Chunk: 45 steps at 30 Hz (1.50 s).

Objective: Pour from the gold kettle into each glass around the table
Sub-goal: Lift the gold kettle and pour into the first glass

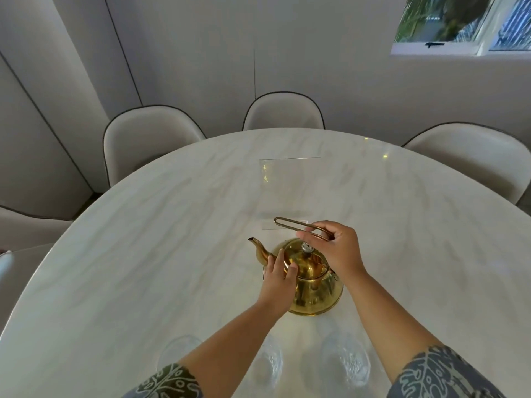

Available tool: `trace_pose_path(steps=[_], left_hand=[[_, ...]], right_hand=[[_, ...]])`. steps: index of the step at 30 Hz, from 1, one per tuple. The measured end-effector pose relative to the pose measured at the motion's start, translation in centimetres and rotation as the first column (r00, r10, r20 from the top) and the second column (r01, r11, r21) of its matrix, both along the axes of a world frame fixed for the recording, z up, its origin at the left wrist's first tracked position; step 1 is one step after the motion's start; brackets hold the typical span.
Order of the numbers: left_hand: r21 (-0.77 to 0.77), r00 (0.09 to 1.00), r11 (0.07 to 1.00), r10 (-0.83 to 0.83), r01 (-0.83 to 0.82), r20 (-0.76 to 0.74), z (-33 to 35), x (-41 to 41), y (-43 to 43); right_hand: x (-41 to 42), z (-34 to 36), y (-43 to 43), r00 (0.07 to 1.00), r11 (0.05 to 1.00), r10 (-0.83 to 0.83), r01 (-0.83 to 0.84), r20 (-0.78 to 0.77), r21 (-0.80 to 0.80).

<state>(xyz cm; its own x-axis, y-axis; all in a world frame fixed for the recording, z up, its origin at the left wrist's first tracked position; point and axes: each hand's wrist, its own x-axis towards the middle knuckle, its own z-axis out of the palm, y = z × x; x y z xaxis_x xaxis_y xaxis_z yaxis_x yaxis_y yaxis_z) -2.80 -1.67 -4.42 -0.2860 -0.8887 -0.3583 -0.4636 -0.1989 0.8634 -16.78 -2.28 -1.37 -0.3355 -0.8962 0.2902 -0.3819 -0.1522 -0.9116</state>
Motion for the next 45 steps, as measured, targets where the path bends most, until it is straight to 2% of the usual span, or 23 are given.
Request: trace_pose_path(steps=[7,13,21,29,36,45], left_hand=[[0.006,1.000,1.000,-0.002,0.002,0.017,0.1,0.3,-0.2],[0.015,0.999,1.000,-0.019,0.019,0.027,1.3,0.4,0.0],[-0.238,0.989,0.967,-0.055,0.087,0.139,3.7,0.7,0.2],[-0.548,0.978,0.823,-0.039,0.149,0.207,8.9,0.0,4.0],[-0.632,0.956,0.718,-0.188,0.291,0.227,12.7,-1.1,11.5],[-0.677,0.871,0.586,-0.459,0.445,0.174,11.7,-2.9,20.0]], right_hand=[[0.5,0.0,0.1,0.994,0.996,-0.066,0.071,0.091,-0.046],[1.2,0.3,0.3,0.991,0.989,-0.111,0.118,0.077,-0.085],[1.2,5.0,1.3,0.980,0.973,-0.147,0.168,0.136,-0.156],[0.1,11.9,7.0,0.963,0.944,-0.212,0.246,0.168,-0.220],[-1.1,15.4,15.3,0.948,0.921,-0.284,0.312,0.143,-0.234],[-2.5,15.9,25.8,0.908,0.891,-0.393,0.415,0.142,-0.185]])
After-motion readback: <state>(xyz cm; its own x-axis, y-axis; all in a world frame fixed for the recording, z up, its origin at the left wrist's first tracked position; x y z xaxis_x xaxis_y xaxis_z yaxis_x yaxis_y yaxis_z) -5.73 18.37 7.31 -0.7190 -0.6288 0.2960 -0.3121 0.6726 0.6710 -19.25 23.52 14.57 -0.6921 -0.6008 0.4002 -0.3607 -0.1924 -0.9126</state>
